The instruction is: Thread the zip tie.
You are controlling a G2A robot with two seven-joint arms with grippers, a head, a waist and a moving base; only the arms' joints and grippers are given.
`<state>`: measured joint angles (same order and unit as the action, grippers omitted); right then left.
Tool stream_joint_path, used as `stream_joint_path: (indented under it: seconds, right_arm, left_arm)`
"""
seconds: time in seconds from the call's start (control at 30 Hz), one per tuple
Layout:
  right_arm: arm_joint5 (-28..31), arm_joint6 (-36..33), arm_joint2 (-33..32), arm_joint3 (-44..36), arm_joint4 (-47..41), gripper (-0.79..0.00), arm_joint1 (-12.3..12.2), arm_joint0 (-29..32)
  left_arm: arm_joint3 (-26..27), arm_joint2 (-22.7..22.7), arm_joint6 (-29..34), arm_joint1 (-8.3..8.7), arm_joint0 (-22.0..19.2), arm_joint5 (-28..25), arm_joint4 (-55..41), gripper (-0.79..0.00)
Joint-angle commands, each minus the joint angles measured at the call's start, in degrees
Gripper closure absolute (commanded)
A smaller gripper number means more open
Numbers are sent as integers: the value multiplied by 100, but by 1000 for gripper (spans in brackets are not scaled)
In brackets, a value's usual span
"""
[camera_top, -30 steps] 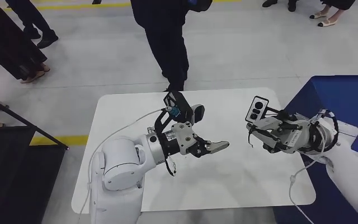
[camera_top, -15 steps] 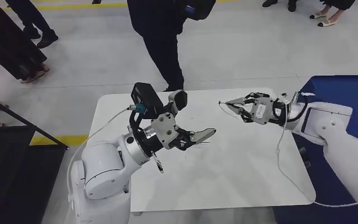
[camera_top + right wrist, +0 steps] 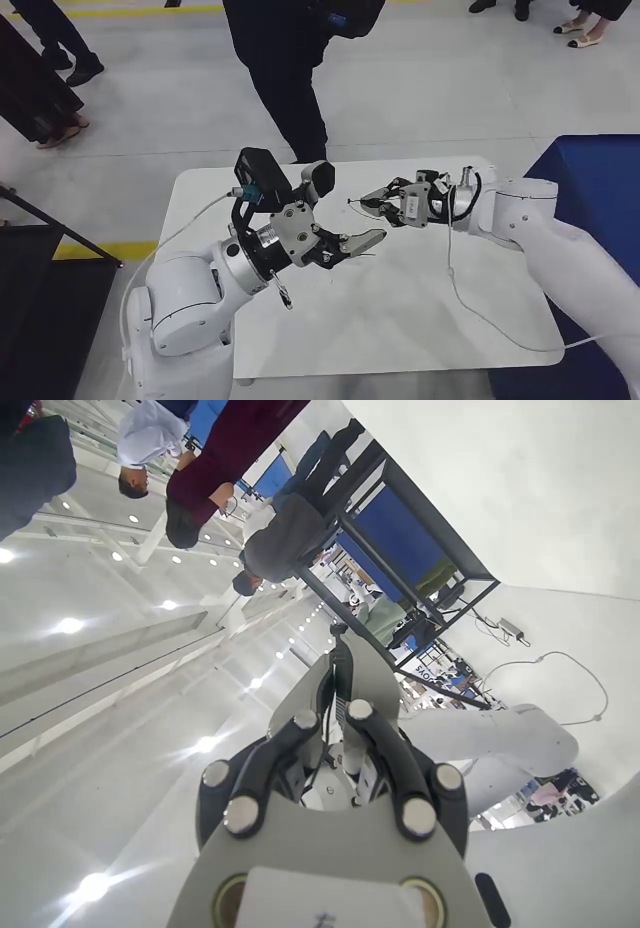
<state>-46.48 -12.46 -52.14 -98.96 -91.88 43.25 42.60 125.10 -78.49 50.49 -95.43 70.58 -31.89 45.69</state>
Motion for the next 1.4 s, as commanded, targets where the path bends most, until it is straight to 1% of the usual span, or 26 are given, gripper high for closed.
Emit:
stream_joint_path:
  seconds: [0.0, 0.1, 0.2, 0.3, 0.53, 0.7, 0.87, 1.0, 1.03, 1.07, 1.1, 1.23, 1.3, 1.37]
  right_arm:
    - [-220, 337, 200, 283, 234, 0, 72, -153]
    - [-502, 500, 699, 803, 48, 0, 309, -473]
    - [-532, 749, 1168, 1295, 44, 0, 581, -819]
    - [-591, 859, 1531, 1798, -81, 0, 841, -1083]
    - [-590, 1034, 2170, 2626, -31, 0, 1379, -1463]
    - [-519, 1013, 2335, 2986, 84, 0, 1627, -1591]
    - [-569, 954, 2371, 3267, 150, 0, 1796, -1672]
    - [-708, 1093, 2427, 3460, 241, 0, 1916, -1697]
    - [-753, 1134, 2438, 3528, 222, -215, 1950, -1698]
    - [-798, 1173, 2448, 3593, 191, -548, 1987, -1700]
    - [-852, 1213, 2464, 3638, 177, -785, 2023, -1705]
    - [-778, 1147, 2390, 3706, 159, -785, 2116, -1733]
    - [-568, 947, 2251, 3602, 301, -785, 2083, -1722]
    - [-245, 782, 2013, 3488, 502, -785, 1986, -1654]
  left_arm:
    - [0, 0, 0, 0, 0, 0, 0, -785]
    - [0, 0, 0, 0, 0, 0, 0, -785]
    - [0, 0, 0, 0, 0, 0, 0, -785]
    - [0, 0, 0, 0, 0, 0, 0, -785]
    - [0, 0, 0, 0, 0, 0, 0, -785]
    - [0, 0, 0, 0, 0, 0, 0, -785]
    - [0, 0, 0, 0, 0, 0, 0, -785]
    - [0, 0, 0, 0, 0, 0, 0, -785]
    - [0, 0, 0, 0, 0, 0, 0, -785]
    - [0, 0, 0, 0, 0, 0, 0, -785]
    - [0, 0, 0, 0, 0, 0, 0, -785]
    - [0, 0, 0, 0, 0, 0, 0, -785]
    - [0, 0, 0, 0, 0, 0, 0, -785]
    - [0, 0, 0, 0, 0, 0, 0, -785]
